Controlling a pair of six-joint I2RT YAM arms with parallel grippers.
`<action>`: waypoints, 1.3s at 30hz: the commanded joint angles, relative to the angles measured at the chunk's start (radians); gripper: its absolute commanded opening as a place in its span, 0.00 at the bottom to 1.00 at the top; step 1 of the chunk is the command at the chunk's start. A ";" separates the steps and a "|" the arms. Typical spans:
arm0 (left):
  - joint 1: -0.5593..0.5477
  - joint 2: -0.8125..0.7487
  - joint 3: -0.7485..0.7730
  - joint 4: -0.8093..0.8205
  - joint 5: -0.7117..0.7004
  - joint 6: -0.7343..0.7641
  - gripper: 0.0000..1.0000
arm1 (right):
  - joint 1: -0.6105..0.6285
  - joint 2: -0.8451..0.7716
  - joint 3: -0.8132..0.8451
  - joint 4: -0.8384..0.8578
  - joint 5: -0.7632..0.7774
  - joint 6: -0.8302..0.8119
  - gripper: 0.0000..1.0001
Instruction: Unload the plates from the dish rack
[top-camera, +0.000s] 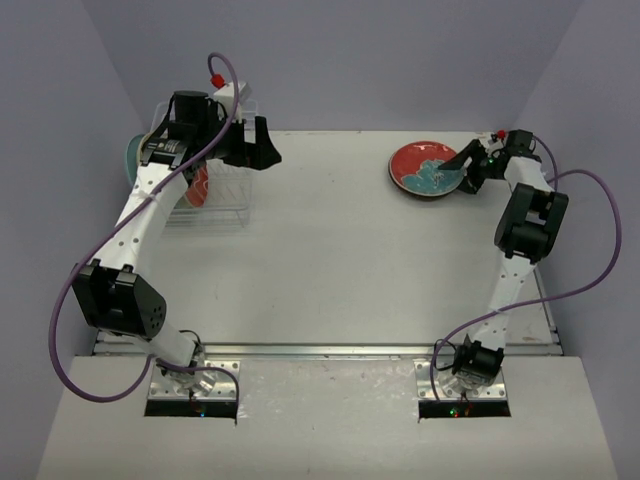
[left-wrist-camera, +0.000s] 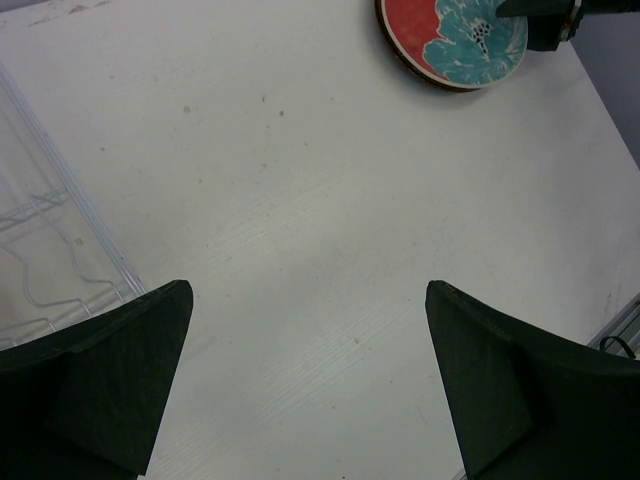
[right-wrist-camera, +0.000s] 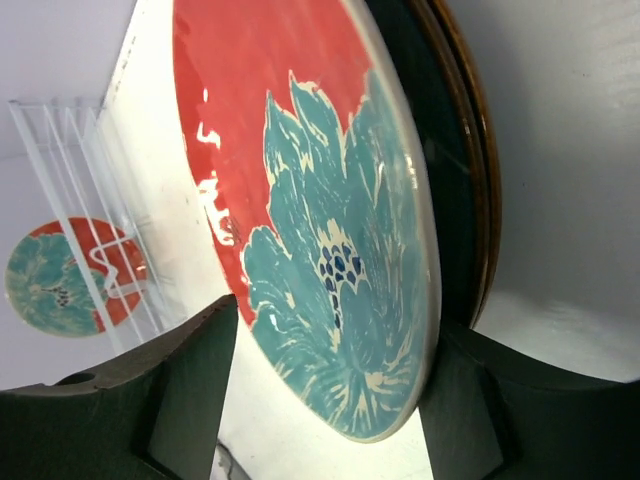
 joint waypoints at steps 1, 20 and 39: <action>0.000 -0.002 0.054 0.014 -0.002 -0.008 1.00 | 0.013 -0.074 0.082 -0.123 0.262 -0.153 0.76; 0.000 0.017 0.109 0.007 -0.682 -0.021 1.00 | 0.182 -0.200 -0.022 -0.080 0.859 -0.487 0.99; 0.112 0.415 0.378 -0.113 -1.049 0.141 0.65 | 0.250 -0.625 -0.375 0.003 0.669 -0.525 0.99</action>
